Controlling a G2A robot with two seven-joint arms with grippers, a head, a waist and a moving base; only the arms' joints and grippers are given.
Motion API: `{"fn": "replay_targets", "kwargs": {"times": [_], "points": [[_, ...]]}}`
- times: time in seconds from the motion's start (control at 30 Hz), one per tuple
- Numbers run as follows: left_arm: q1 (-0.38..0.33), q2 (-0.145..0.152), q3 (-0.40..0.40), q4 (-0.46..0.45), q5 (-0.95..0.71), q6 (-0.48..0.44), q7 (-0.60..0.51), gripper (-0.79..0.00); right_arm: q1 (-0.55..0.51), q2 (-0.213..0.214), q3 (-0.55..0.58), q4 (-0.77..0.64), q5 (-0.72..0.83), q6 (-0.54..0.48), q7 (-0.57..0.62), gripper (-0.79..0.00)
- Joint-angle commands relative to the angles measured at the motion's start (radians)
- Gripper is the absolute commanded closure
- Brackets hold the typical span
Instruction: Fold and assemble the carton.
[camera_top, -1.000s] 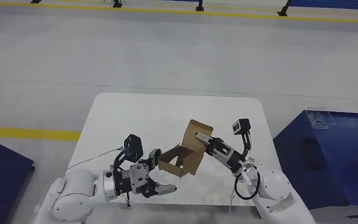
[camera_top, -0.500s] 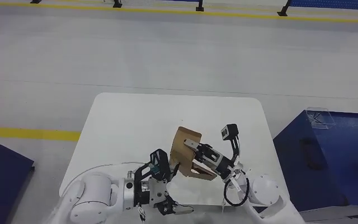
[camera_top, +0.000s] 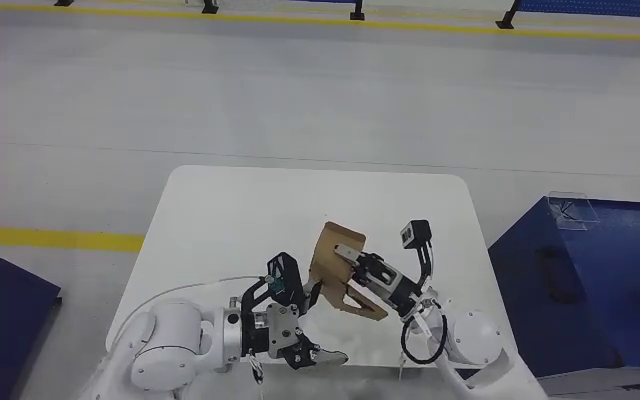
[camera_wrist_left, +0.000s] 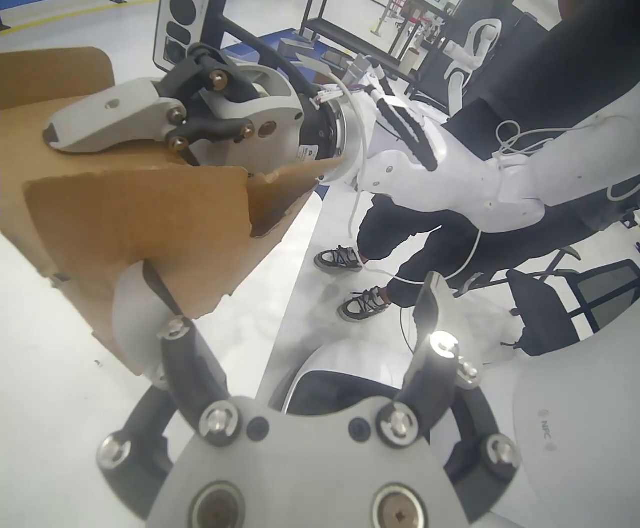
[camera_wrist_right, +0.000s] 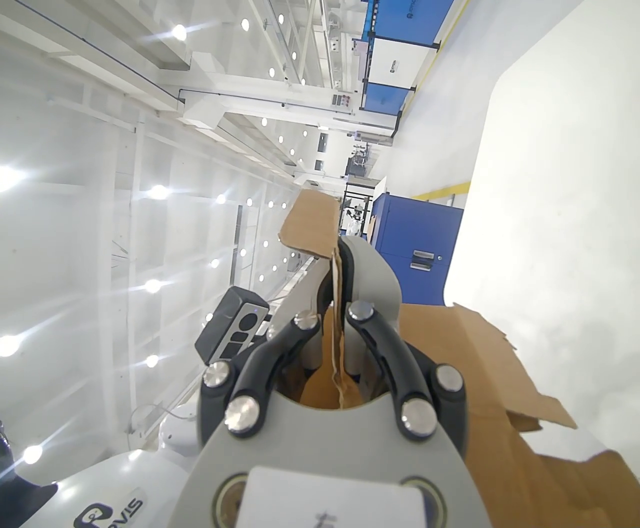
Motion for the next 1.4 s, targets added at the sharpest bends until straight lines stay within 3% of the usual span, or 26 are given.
{"fn": "replay_targets", "kwargs": {"times": [0.0, 0.37, 0.63, 0.7, 0.87, 1.0, 1.13, 1.23, 1.37], "points": [[0.003, 0.001, -0.011, 0.001, 0.022, 0.008, 0.017, -0.785, 0.011, -0.002, 0.017, 0.02, 0.067, 0.016, -0.005, 0.0], [0.077, 0.013, -0.103, -0.032, 0.193, 0.012, 0.196, -0.785, 0.118, -0.009, 0.087, 0.18, 0.312, 0.088, 0.07, 0.0], [0.077, 0.013, -0.103, -0.032, 0.193, 0.012, 0.196, -0.785, 0.108, -0.011, 0.082, 0.171, 0.345, 0.092, 0.066, 0.0], [0.083, 0.011, -0.122, -0.035, 0.183, 0.049, 0.263, -0.785, 0.104, -0.015, 0.082, 0.177, 0.427, 0.125, 0.057, 0.0], [0.128, 0.007, -0.148, -0.077, 0.508, 0.072, 0.538, -0.785, 0.138, -0.029, 0.071, 0.242, 0.643, 0.21, 0.048, 0.0], [0.186, 0.001, -0.106, -0.074, 0.875, 0.159, 0.835, -0.785, 0.169, -0.039, 0.059, 0.289, 0.789, 0.289, 0.045, 0.0], [0.225, -0.006, -0.053, -0.015, 1.185, 0.357, 1.089, -0.785, 0.19, -0.044, 0.054, 0.314, 0.879, 0.357, 0.052, 0.0], [0.233, -0.015, -0.022, 0.043, 1.309, 0.521, 1.178, -0.785, 0.199, -0.045, 0.055, 0.322, 0.903, 0.387, 0.056, 0.0], [0.224, -0.023, 0.021, 0.086, 1.441, 0.628, 1.247, -0.785, 0.194, -0.046, 0.054, 0.316, 0.908, 0.393, 0.056, 0.0]]}}
